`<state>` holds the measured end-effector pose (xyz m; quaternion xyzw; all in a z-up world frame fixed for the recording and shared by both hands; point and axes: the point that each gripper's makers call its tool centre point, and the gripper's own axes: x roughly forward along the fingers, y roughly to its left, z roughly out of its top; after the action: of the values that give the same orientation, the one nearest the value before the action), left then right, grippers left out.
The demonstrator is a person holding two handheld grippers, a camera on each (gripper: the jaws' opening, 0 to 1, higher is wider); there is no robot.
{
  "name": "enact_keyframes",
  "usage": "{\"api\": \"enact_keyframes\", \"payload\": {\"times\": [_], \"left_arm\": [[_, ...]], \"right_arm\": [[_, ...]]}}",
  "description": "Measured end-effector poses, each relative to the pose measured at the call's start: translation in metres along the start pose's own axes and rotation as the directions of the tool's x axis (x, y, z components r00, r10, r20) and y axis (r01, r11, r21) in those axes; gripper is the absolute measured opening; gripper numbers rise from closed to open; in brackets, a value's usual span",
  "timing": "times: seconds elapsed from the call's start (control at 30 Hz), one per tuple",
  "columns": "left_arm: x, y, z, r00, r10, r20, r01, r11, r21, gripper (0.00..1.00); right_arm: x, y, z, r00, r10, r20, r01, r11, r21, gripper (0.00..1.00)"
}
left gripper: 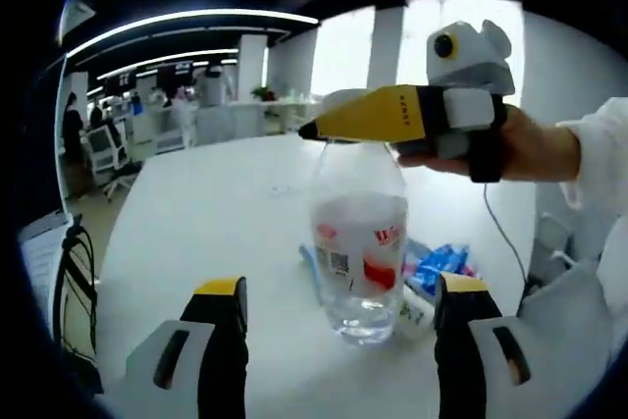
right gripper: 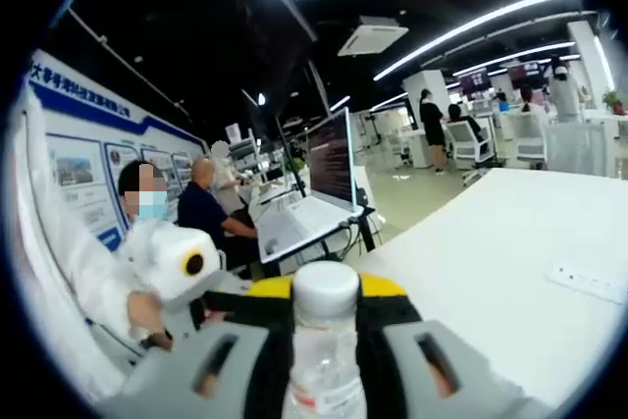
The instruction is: Arrange the tabletop items into an orderly group along one side of the table until the central work area is clear of visible clutter.
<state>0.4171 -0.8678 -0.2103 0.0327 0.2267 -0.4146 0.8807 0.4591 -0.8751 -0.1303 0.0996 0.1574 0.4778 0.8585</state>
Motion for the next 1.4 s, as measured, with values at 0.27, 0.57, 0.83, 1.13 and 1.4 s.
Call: {"api": "enact_keyframes", "payload": {"times": [0.27, 0.57, 0.83, 1.13, 1.4], "left_arm": [[-0.020, -0.003, -0.013, 0.999, 0.045, -0.013, -0.045, 0.999, -0.023, 0.75], [-0.032, -0.003, -0.025, 0.996, 0.085, -0.022, -0.087, 0.994, -0.066, 0.75], [-0.038, -0.002, -0.026, 0.991, 0.130, -0.028, -0.132, 0.987, -0.093, 0.76], [-0.044, 0.002, -0.030, 0.984, 0.174, -0.023, -0.175, 0.974, -0.141, 0.76], [-0.044, 0.008, -0.028, 0.979, 0.206, -0.011, -0.205, 0.964, -0.170, 0.77]], "right_arm": [[0.013, -0.027, -0.012, 0.999, -0.038, -0.034, 0.036, 0.998, -0.050, 0.19], [0.028, -0.049, -0.007, 0.999, -0.026, -0.039, 0.023, 0.996, -0.085, 0.19], [0.040, -0.067, 0.005, 1.000, -0.031, 0.000, 0.030, 0.991, -0.130, 0.19], [0.047, -0.096, 0.004, 0.988, -0.148, 0.049, 0.155, 0.974, -0.167, 0.19], [0.046, -0.114, -0.008, 0.972, -0.225, 0.063, 0.232, 0.963, -0.135, 0.20]]}}
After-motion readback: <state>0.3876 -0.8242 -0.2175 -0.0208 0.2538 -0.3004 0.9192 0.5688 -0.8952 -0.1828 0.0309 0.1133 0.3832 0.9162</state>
